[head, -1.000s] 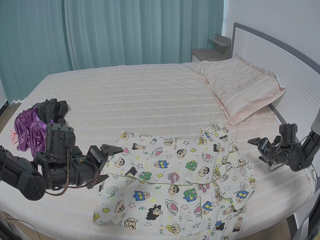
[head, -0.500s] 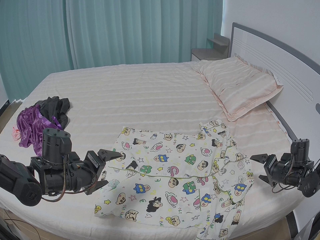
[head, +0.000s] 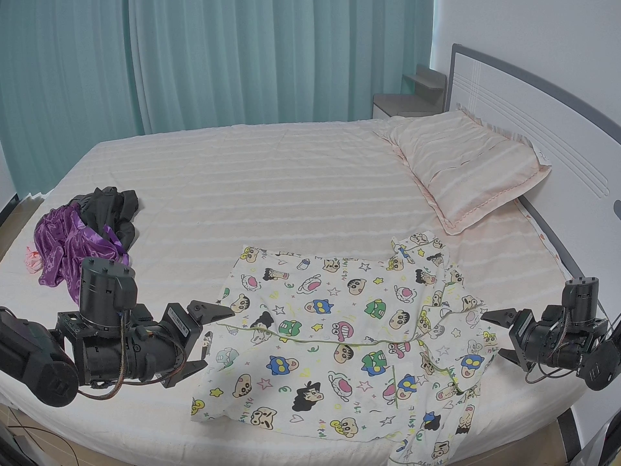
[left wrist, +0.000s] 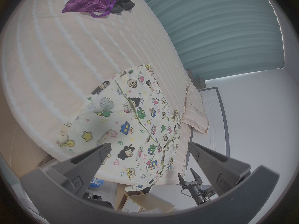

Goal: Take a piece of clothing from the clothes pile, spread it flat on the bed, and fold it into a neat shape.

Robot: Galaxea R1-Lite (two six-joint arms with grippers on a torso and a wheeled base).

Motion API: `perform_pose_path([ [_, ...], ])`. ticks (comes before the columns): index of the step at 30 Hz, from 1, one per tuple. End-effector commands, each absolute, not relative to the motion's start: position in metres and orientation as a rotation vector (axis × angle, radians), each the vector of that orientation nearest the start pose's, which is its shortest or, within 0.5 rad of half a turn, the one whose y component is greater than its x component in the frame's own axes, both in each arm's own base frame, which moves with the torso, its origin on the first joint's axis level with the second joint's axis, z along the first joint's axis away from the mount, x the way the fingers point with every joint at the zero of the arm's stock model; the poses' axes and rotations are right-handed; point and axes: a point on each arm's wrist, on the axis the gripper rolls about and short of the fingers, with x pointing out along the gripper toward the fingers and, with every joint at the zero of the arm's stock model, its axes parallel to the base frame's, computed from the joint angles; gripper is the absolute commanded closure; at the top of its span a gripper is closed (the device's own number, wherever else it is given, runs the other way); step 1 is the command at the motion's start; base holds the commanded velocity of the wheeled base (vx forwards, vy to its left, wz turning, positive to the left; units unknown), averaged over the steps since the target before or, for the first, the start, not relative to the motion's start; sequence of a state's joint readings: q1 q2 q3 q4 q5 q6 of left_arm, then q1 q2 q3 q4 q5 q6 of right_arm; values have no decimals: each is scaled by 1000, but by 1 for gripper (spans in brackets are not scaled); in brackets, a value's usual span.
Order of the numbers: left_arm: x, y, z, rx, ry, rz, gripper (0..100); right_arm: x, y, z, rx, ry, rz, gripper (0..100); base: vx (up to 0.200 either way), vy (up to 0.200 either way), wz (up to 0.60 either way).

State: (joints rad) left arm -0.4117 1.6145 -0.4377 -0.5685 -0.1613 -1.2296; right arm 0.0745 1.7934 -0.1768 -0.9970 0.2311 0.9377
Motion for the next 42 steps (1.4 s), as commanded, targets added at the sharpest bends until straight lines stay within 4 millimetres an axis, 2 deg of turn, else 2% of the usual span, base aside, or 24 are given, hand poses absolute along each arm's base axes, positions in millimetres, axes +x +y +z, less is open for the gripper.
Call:
perform_pose_path([
  [1,212,-96,108,-1079,868,-102,0,216,22,53,947,726,-20,0,0,200,0],
  [9,212,-95,106,-1076,871,-94,0,215,22,54,946,725,-18,0,0,200,0],
  [17,218,-102,96,-1047,948,-144,0,215,22,54,946,723,-15,0,0,0,0],
  [20,226,-109,76,-946,1015,-161,0,214,22,54,946,723,-15,0,0,0,0],
  [24,222,-128,50,-803,1104,-176,0,213,22,54,946,724,-16,0,0,0,0],
  [32,219,-155,18,-693,1173,-108,0,212,22,54,945,726,-15,0,0,0,0],
  [37,227,-162,17,-744,1143,-56,0,212,22,54,945,726,-15,0,0,0,0],
  [42,229,-180,18,-789,1126,-46,0,212,22,54,946,726,-16,0,0,0,0],
])
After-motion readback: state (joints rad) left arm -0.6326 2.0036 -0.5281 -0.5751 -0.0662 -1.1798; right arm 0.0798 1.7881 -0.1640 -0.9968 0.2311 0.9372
